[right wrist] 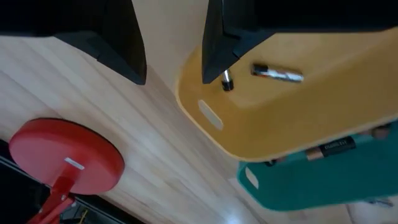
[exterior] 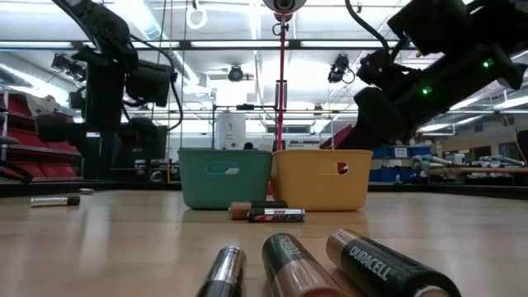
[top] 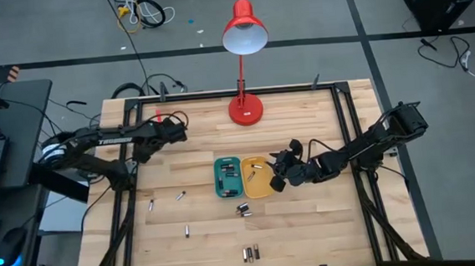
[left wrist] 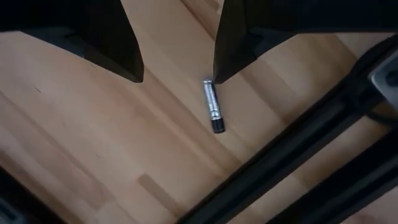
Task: Sort batteries
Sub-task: Put the white battery into the yellow bin
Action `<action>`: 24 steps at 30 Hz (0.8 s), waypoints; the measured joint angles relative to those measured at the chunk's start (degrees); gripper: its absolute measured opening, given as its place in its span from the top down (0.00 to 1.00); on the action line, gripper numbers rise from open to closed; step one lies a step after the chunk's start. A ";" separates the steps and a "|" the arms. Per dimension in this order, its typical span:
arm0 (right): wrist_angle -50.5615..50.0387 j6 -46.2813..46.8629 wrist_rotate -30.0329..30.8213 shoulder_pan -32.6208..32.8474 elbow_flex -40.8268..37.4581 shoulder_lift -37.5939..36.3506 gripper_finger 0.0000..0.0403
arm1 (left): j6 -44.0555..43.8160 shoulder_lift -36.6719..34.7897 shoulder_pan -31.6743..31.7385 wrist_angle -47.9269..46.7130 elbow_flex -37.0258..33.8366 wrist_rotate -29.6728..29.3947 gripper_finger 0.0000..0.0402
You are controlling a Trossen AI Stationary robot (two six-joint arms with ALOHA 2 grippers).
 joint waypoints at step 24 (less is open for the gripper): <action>2.76 -0.15 -0.81 -1.22 -2.17 0.00 0.67 | -0.02 19.16 5.28 4.50 0.07 -0.14 0.47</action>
